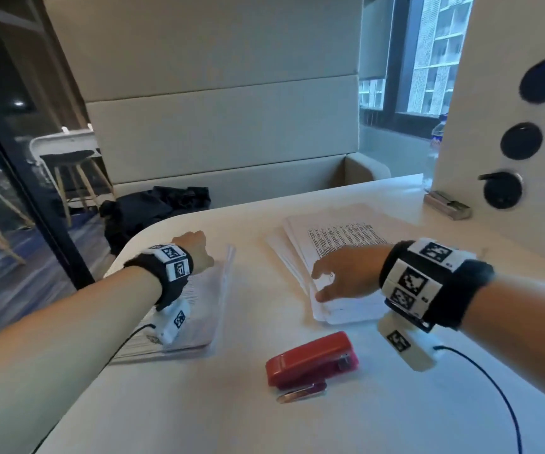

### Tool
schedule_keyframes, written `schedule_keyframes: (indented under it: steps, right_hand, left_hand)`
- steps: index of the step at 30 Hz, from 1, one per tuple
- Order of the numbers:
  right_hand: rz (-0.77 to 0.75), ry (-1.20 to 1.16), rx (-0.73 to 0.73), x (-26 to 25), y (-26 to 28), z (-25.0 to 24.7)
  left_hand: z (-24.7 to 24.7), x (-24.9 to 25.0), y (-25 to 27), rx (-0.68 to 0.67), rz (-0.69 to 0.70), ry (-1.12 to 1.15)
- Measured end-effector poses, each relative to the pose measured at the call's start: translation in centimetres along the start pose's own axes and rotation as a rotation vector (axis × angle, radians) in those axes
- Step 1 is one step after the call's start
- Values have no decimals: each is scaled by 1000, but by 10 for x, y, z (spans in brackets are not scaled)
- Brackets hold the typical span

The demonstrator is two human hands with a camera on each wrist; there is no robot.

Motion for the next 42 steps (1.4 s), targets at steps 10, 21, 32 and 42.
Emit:
schedule_keyframes:
  steps: [10, 21, 32, 42]
  right_hand:
    - [121, 67, -244, 66, 19, 51]
    - [87, 53, -233, 68, 21, 50]
    - [93, 35, -228, 69, 21, 51]
    - [80, 5, -260, 67, 23, 53]
  left_hand:
    - [55, 172, 21, -388, 87, 755]
    - [74, 172, 19, -461, -209, 963]
    - [65, 184, 11, -271, -134, 925]
    - [21, 226, 20, -54, 290, 603]
Point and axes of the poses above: each hand's wrist, its own y-axis away from the middle knuckle, its own z-axis out of the palm, x = y × z, the point moved 10 cm from there along -y, towards the middle knuckle, and after that the axes turned 7 degrees about y, right-handed, at the moved point
